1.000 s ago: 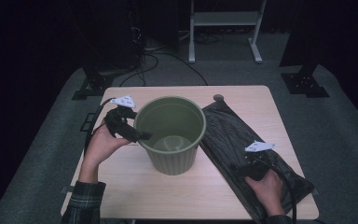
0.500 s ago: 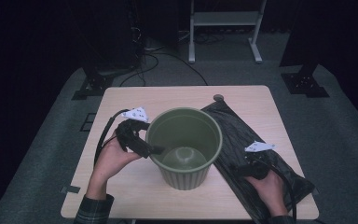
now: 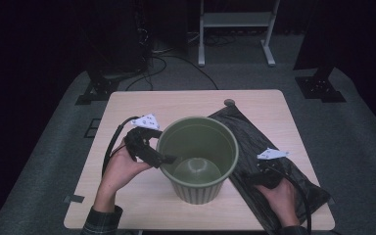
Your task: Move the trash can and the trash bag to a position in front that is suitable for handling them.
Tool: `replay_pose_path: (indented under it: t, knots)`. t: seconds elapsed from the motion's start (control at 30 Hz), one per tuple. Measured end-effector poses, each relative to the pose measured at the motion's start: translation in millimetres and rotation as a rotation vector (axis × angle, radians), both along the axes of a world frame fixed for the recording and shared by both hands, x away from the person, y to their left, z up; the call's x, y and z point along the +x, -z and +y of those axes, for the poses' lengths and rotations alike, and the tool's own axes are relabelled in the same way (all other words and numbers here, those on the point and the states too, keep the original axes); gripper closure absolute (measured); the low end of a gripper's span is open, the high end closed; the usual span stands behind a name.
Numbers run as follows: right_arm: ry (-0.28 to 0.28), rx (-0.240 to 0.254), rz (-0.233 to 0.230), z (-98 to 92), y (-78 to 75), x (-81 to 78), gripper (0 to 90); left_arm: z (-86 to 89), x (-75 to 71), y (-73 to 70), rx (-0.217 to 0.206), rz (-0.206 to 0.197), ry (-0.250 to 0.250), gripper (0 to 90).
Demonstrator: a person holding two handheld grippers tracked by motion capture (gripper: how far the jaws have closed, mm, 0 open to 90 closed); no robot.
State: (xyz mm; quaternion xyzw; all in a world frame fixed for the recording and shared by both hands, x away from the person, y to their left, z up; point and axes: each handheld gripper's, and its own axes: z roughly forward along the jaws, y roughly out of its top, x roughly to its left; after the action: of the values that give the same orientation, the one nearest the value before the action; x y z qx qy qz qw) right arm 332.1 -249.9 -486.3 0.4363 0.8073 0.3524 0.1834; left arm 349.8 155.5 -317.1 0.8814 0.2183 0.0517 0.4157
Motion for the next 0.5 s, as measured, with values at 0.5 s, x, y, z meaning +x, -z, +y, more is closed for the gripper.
replay_pose_path:
  t: [0.5]
  knots:
    - [-0.009,-0.002,0.004,0.5,0.2,0.3,7.8,34.7,-19.5,-28.9,-0.057,-0.103,-0.063,0.0]
